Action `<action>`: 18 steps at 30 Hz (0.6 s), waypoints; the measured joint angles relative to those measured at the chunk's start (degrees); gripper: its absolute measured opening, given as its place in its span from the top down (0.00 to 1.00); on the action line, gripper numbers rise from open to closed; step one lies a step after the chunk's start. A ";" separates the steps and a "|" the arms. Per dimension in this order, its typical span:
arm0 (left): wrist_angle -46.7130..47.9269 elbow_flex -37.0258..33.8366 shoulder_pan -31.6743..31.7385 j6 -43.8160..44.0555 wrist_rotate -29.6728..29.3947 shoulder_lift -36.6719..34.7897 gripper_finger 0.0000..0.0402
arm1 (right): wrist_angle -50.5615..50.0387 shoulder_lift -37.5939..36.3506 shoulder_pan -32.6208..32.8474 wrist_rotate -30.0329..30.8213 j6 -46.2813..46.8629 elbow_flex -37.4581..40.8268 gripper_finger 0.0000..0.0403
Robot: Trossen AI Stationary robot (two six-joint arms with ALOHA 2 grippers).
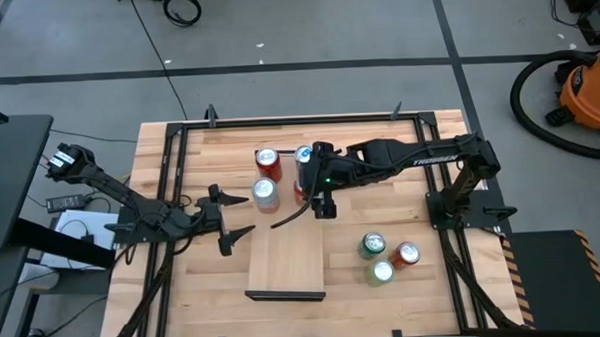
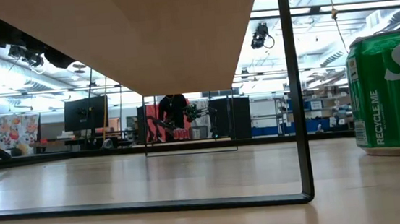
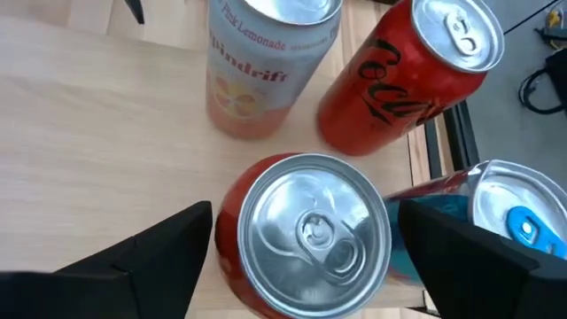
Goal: Place canned beverage on shelf
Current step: Put the top orange soda can on the shelf
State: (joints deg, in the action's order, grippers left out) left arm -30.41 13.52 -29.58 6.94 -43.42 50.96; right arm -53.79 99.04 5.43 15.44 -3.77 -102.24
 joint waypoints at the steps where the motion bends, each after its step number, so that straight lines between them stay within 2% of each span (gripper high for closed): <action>1: 0.00 0.00 0.00 0.00 0.00 0.00 0.02 | 0.16 0.00 0.02 0.28 -0.30 0.00 0.08; 14: 0.04 0.00 0.00 0.00 -0.02 0.02 0.02 | 1.24 -2.03 2.57 4.42 -2.51 0.02 0.07; 18: 0.24 0.00 0.02 0.26 -0.02 0.02 0.02 | 1.07 -2.84 3.90 4.48 0.70 0.02 0.07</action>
State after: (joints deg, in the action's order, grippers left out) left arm -30.17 13.52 -29.56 7.20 -43.44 50.98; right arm -52.72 96.20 9.34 19.91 -3.07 -102.21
